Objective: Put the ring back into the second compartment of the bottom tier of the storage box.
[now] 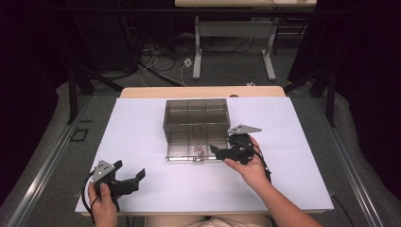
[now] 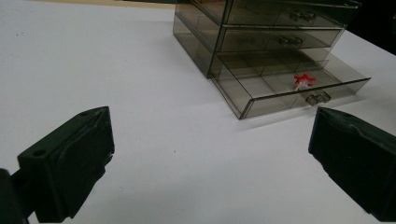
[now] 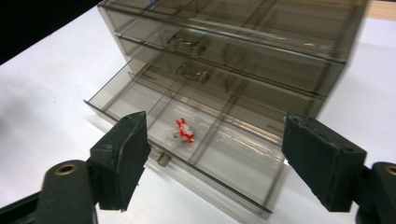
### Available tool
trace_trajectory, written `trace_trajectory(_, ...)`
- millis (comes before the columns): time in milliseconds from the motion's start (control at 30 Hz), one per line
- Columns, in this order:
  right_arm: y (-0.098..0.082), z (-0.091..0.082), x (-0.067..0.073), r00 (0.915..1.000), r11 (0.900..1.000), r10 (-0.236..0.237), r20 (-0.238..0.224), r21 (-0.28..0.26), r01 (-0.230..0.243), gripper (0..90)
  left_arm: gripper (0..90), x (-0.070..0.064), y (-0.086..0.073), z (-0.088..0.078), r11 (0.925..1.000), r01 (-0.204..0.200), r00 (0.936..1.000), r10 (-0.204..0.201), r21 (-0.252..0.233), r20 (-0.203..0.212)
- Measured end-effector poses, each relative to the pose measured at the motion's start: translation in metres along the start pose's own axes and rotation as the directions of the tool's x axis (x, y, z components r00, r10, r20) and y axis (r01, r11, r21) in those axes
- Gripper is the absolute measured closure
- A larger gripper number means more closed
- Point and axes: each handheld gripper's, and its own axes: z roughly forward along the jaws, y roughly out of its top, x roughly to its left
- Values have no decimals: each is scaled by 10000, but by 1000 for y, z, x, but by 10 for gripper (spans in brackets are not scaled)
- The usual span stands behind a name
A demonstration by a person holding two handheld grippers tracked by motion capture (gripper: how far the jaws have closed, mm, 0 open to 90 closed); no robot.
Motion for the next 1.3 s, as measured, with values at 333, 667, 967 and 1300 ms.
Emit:
trace_trajectory(333,-8,-24,-22,9987,9995,282,424,-165,-275,142,5,-1,0,1,10000,-1,10000,1,5,-44)
trace_trajectory(667,-21,-41,-40,9951,9988,268,949,-433,-228,0,5,-2,0,2,10000,-36,10000,36,58,-38)
trace_trajectory(967,-33,-58,-54,9857,9975,386,1642,-648,-283,0,4,-2,0,2,10000,-67,10000,67,38,-54)
trace_trajectory(1300,-53,-73,-73,9691,9939,755,2349,-966,-540,0,5,-3,0,2,10000,-53,9999,54,6,-86)
